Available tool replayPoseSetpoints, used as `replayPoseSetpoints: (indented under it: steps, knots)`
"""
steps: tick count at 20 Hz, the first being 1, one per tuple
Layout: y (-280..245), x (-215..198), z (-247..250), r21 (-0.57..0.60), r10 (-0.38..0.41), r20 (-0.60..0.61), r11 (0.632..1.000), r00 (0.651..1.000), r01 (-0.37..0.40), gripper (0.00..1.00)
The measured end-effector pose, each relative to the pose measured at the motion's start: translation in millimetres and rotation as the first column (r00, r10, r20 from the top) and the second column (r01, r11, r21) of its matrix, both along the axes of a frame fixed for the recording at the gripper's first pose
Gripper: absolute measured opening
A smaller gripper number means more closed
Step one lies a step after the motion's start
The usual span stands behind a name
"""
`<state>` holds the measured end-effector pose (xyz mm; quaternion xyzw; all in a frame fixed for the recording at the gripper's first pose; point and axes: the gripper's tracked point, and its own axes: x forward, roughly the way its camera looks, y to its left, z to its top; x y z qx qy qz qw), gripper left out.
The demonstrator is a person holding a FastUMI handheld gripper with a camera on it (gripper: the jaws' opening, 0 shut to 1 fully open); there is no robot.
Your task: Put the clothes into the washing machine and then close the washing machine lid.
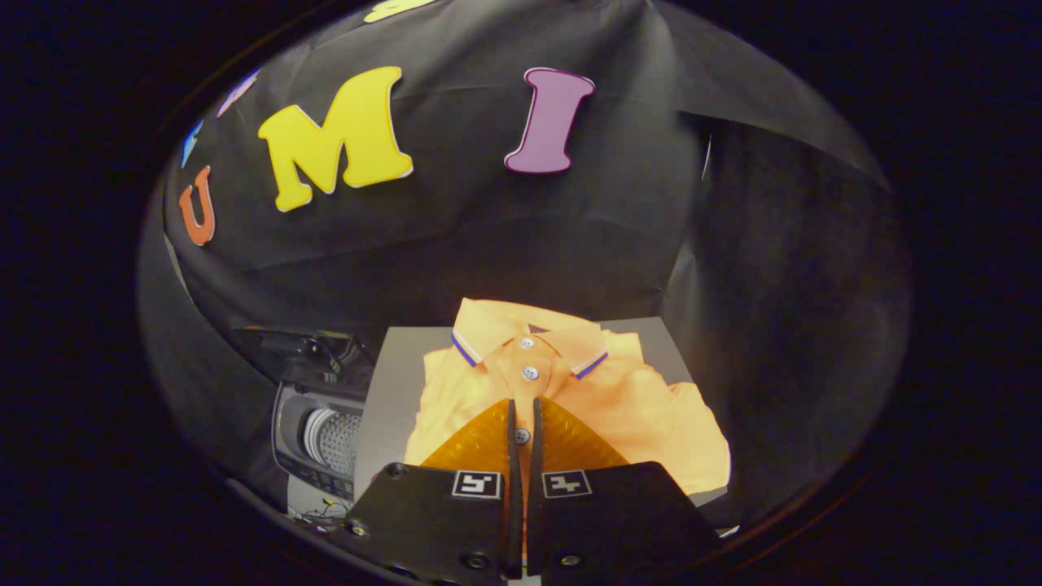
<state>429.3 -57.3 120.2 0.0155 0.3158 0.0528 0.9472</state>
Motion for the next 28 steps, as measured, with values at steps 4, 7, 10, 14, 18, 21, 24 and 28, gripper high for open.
replayPoseSetpoints:
  steps: [4,7,10,14,18,21,24,28]
  knots:
    - [14,-6,31,-0.024,0.031,0.049,0.999,0.998,-0.03,0.05]
    - [29,-11,46,-0.025,0.052,0.075,0.998,0.996,-0.05,0.06]
    - [52,-16,59,-0.029,0.086,0.097,0.996,0.992,-0.083,0.05]
    - [84,-18,69,-0.021,0.122,0.113,0.993,0.986,-0.12,0.05]
    - [119,-21,77,-0.015,0.164,0.126,0.986,0.978,-0.164,0.05]
    - [146,-23,82,-0.014,0.2,0.139,0.98,0.97,-0.2,0.05]
    - [171,-26,88,-0.015,0.236,0.147,0.972,0.961,-0.237,0.05]
    - [202,-30,95,-0.007,0.276,0.156,0.96,0.948,-0.278,0.05]
